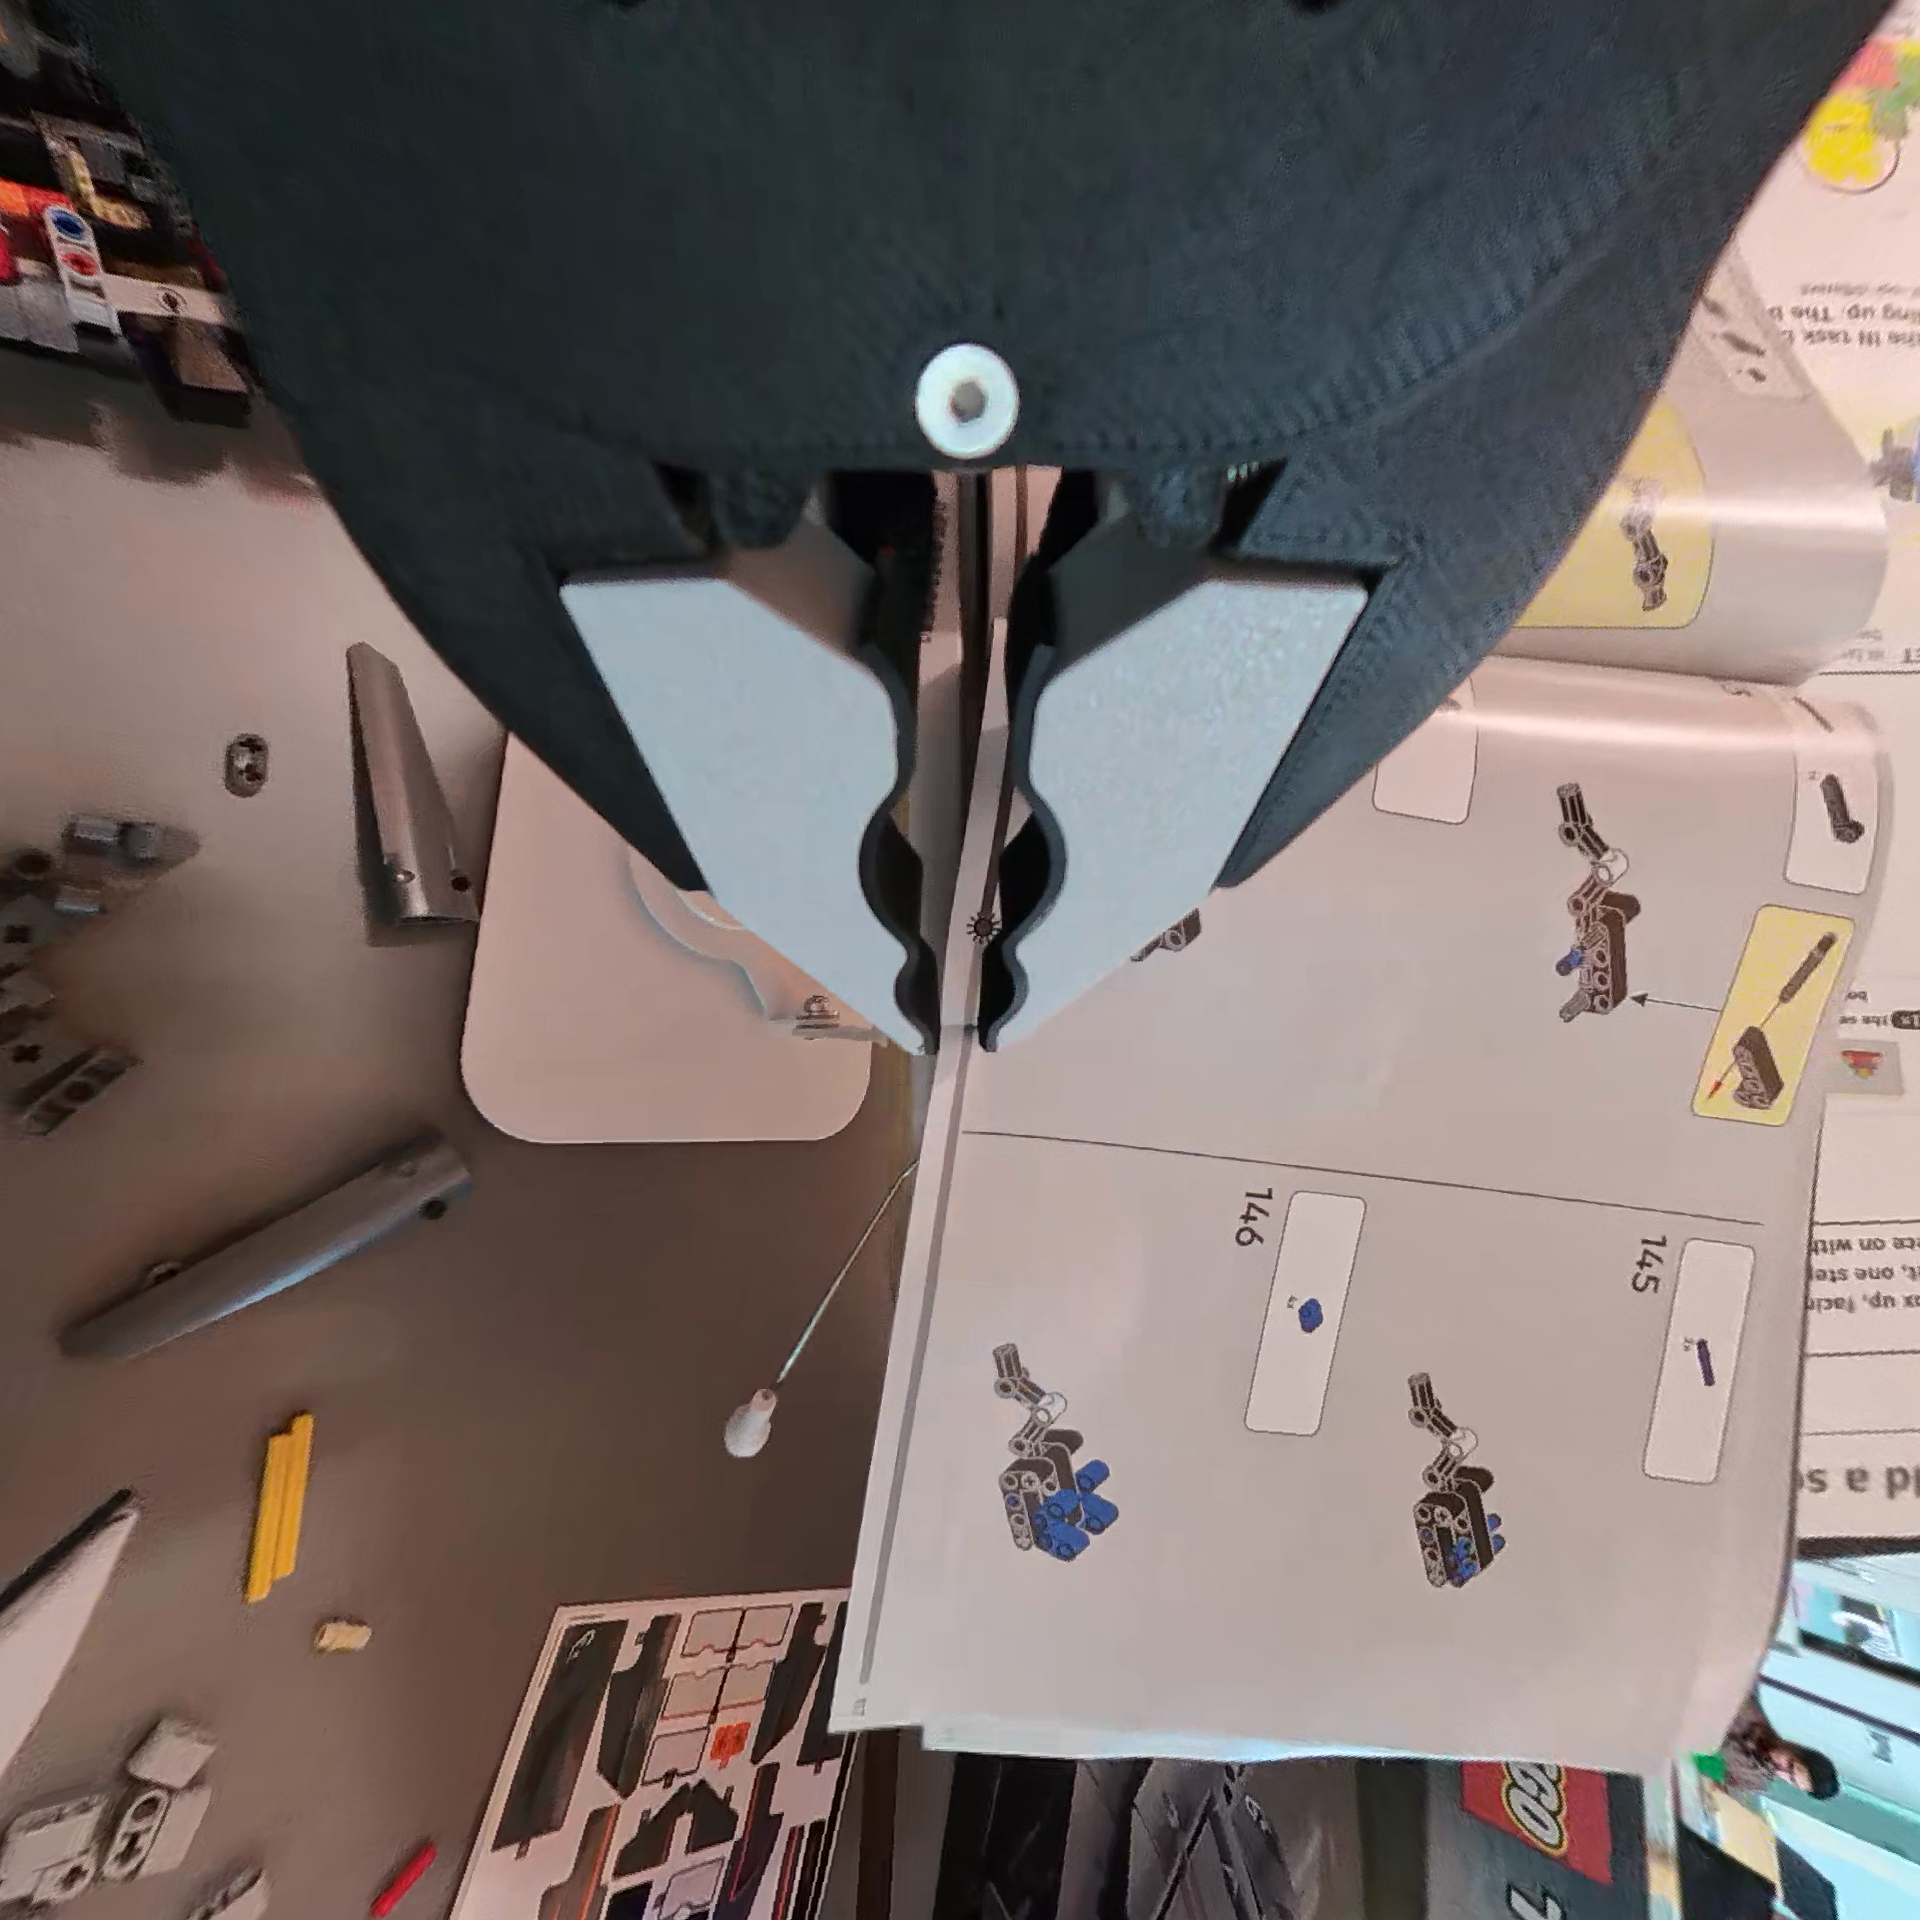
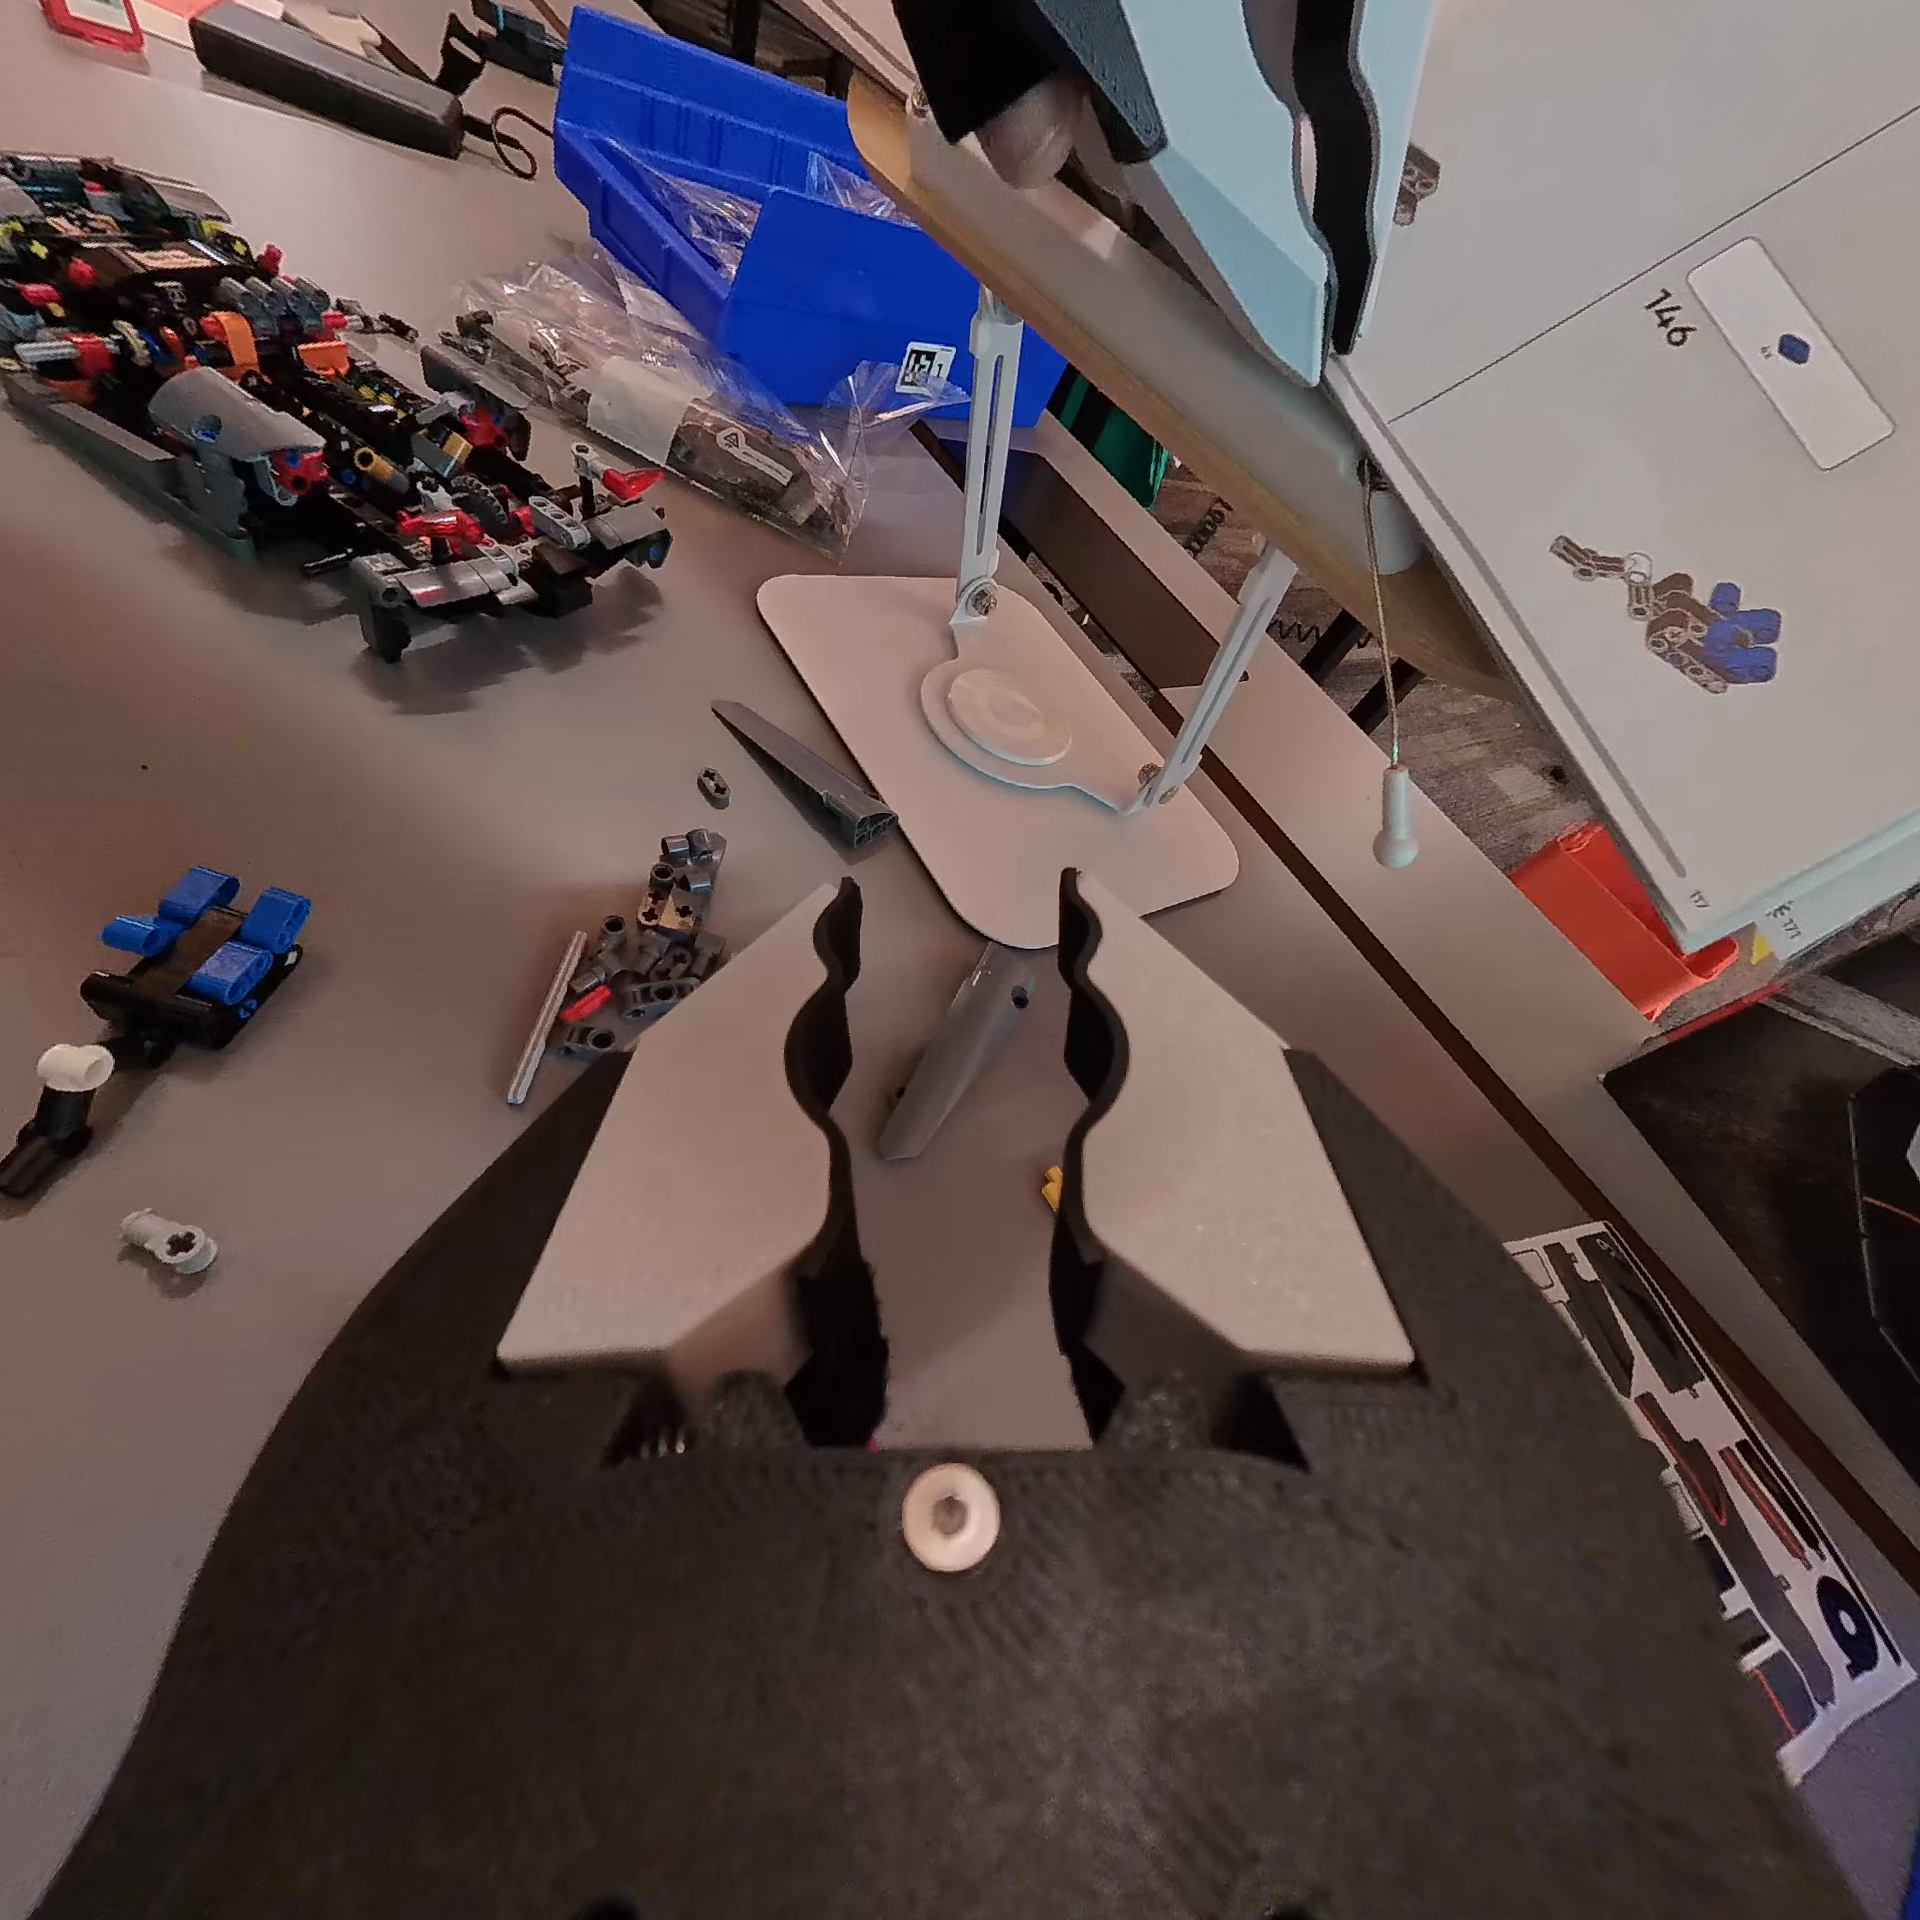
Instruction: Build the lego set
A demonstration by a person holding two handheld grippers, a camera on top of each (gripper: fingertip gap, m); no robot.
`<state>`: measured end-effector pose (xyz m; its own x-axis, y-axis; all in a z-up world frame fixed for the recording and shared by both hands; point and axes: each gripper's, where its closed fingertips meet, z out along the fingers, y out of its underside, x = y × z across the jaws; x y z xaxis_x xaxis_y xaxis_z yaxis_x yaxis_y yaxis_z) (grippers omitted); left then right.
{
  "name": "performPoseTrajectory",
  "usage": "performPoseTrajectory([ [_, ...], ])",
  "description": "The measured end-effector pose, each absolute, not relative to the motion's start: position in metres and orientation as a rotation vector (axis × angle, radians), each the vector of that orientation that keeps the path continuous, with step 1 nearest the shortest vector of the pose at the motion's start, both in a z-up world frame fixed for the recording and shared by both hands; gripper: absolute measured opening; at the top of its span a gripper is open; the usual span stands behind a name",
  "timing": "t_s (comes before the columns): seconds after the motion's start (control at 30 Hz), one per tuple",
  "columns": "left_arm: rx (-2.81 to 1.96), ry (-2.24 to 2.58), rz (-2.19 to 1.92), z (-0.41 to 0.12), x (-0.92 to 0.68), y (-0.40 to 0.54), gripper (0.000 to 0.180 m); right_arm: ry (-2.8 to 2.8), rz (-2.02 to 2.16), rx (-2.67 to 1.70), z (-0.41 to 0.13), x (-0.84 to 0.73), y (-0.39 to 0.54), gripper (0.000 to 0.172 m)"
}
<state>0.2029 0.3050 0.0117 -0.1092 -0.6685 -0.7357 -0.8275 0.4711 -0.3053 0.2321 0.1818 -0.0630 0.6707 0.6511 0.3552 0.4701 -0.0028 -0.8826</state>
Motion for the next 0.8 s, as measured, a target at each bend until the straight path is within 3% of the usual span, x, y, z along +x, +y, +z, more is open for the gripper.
performPoseTrajectory([
  [0.5, -1.317, 1.812, 0.034, 0.011, 0.206, 0.307, 0.004, -0.872, 0.2, -1.59, -0.044, 0.243, 0.184, 0.036],
  [0.8, -1.343, 1.731, -0.163, 0.015, 0.21, 0.308, 0.002, -0.716, 0.075, -1.482, 0.06, 0.293, 0.237, 0.07],
])
